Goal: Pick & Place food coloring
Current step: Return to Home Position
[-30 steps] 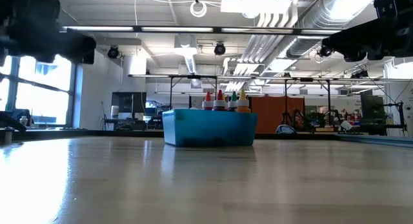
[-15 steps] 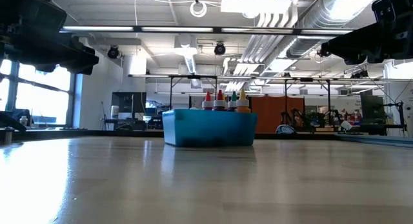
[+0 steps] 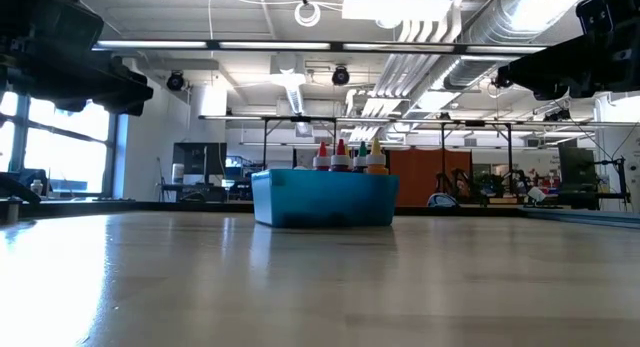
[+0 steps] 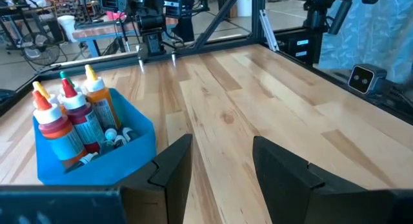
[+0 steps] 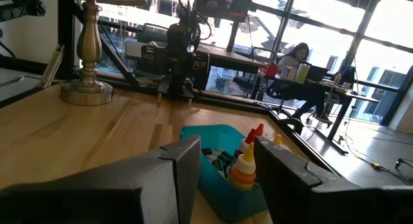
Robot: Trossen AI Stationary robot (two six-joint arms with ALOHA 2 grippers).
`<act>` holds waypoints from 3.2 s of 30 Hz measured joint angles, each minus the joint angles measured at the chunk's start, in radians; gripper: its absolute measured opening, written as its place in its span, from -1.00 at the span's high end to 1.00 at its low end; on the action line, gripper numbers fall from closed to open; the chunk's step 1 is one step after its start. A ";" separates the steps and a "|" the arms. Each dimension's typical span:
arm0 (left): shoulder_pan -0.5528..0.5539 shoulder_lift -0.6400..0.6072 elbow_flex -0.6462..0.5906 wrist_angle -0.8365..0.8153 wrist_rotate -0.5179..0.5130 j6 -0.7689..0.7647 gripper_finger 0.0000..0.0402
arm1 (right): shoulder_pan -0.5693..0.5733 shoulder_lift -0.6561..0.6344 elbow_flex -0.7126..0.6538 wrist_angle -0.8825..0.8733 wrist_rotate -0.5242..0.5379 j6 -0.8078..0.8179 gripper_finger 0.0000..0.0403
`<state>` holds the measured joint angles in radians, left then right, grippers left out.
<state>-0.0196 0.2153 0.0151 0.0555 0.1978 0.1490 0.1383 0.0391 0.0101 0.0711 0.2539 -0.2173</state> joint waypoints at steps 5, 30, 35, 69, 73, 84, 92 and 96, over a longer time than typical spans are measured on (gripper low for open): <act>0.000 0.000 0.000 -0.003 -0.002 0.000 0.21 | 0.000 0.000 0.000 0.000 0.000 0.000 0.32; -0.026 -0.083 0.000 -0.007 -0.023 0.003 0.21 | 0.000 0.000 -0.001 0.000 0.001 0.000 0.32; -0.027 -0.159 0.000 -0.007 -0.029 0.003 0.21 | 0.000 0.000 -0.001 0.000 0.001 0.000 0.32; -0.027 -0.208 0.000 -0.006 -0.034 0.002 0.21 | 0.000 0.000 -0.001 0.000 0.001 0.000 0.32; -0.027 -0.208 0.000 -0.006 -0.034 0.001 0.21 | 0.000 0.000 -0.001 0.000 0.001 0.000 0.32; -0.026 -0.208 0.000 -0.006 -0.034 0.002 0.21 | 0.000 0.000 -0.001 0.000 0.001 0.000 0.32; -0.027 -0.208 0.000 -0.006 -0.034 0.002 0.21 | 0.000 0.000 -0.001 0.000 0.000 0.000 0.32; -0.027 -0.208 0.000 -0.006 -0.034 0.002 0.21 | 0.000 0.000 -0.001 0.000 0.001 0.000 0.32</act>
<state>-0.0463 0.0071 0.0147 0.0494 0.1638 0.1505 0.1382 0.0391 0.0090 0.0715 0.2546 -0.2173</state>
